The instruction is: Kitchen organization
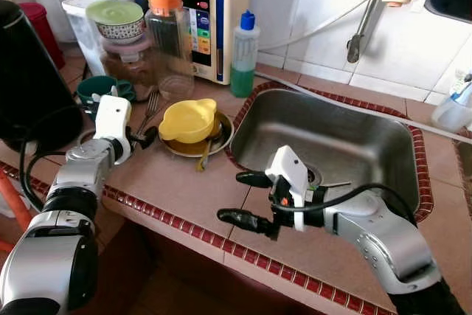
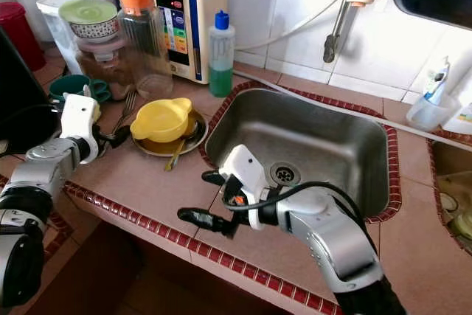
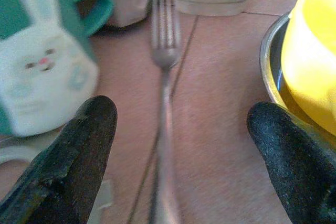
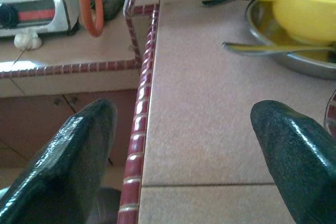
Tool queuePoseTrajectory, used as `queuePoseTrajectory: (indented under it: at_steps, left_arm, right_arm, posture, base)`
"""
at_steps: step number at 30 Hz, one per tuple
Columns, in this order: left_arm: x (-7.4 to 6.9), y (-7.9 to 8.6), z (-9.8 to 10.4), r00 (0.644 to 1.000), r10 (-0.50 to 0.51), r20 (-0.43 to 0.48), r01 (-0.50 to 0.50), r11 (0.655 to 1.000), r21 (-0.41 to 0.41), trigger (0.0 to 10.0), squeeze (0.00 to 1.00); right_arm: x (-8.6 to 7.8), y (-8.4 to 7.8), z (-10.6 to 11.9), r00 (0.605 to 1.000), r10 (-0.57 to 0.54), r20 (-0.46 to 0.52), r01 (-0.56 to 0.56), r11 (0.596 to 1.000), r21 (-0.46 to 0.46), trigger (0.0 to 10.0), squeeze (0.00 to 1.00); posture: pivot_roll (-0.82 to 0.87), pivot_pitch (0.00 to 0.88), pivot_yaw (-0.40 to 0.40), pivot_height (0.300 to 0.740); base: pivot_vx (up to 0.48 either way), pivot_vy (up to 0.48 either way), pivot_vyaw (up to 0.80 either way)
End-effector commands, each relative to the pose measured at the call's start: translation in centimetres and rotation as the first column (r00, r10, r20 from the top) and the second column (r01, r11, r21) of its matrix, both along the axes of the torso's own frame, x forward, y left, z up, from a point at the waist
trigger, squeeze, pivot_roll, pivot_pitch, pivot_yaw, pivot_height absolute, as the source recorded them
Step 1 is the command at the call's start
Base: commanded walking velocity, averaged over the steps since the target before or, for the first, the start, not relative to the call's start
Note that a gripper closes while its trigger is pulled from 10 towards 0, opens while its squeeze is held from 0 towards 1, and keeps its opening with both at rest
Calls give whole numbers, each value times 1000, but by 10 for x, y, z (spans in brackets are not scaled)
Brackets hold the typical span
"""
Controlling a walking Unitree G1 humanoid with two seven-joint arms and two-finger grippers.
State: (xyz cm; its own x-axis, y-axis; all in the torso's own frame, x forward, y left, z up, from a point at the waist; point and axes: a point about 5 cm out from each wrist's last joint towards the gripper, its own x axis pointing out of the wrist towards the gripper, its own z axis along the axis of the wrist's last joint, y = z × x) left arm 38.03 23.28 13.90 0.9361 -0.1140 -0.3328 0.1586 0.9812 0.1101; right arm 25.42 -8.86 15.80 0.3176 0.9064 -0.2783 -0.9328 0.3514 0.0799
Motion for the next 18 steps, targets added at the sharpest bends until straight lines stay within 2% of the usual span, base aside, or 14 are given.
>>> queuePoseTrajectory:
  at_steps: [1, 6, 14, 18]
  left_arm:
    - [4, -9, 2, 1000, -29, 2, 29, 999, 16, 10000, 0]
    - [4, -13, -3, 1000, -24, -19, 24, 999, 21, 10000, 0]
    - [4, -4, -2, 999, 31, -19, -30, 999, 36, 10000, 0]
    - [4, 6, 2, 997, 73, 3, -73, 996, 57, 10000, 0]
  right_arm:
    - [-5, 2, 3, 1000, 24, 9, -24, 1000, -2, 10000, 0]
    - [-7, 2, 4, 1000, 25, 1, -24, 1000, -6, 10000, 0]
    - [-8, 0, 4, 1000, 24, -5, -24, 1000, -11, 10000, 0]
    - [-7, 1, 3, 1000, 22, -2, -22, 1000, -13, 10000, 0]
  posture:
    - [22, 64, -4, 740]
    - [14, 70, -4, 740]
    - [13, 74, -5, 740]
    - [20, 72, -3, 740]
  base:
    - [0, 0, 0]
    - [0, 0, 0]
    - [0, 0, 0]
    - [0, 0, 0]
